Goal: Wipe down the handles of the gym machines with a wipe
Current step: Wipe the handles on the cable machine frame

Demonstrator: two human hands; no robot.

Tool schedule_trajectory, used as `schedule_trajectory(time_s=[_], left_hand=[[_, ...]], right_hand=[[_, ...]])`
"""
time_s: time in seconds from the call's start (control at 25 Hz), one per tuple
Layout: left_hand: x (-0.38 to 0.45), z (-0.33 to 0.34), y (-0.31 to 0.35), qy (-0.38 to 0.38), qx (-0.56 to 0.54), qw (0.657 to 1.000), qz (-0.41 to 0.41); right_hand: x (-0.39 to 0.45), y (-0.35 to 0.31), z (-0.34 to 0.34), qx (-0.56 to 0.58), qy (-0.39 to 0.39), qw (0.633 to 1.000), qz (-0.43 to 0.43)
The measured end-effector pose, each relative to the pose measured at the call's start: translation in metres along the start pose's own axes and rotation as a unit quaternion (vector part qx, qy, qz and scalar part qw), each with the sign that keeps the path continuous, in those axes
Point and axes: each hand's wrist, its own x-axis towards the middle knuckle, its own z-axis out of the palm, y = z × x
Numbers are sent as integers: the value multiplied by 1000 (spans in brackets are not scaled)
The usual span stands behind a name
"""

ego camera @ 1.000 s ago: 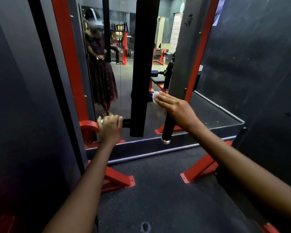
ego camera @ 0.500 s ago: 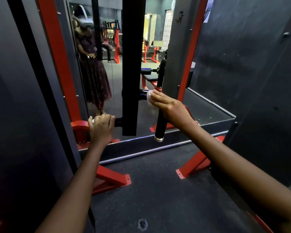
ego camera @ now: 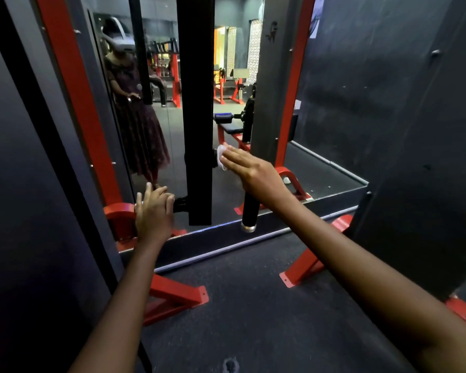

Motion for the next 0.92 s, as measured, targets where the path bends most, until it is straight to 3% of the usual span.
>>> schedule_trajectory(time_s=[0.28, 0.4, 0.52, 0.6, 0.76, 0.92], left_hand=[[2, 5, 1, 53, 45, 997, 16], [2, 4, 3, 41, 69, 997, 15], [3, 4, 2, 50, 68, 996, 6], [1, 4, 2, 62, 68, 996, 11], [-5, 5, 5, 77, 67, 995, 5], [-6, 8, 4, 82, 85, 993, 1]], right_hand=[[-83, -8, 11, 41, 124, 973, 192], [-34, -8, 1, 42, 152, 976, 150], [11, -13, 5, 0, 77, 996, 48], [7, -7, 5, -9, 50, 998, 28], [-37, 5, 0, 31, 111, 986, 123], [-72, -20, 23, 83, 163, 948, 262]])
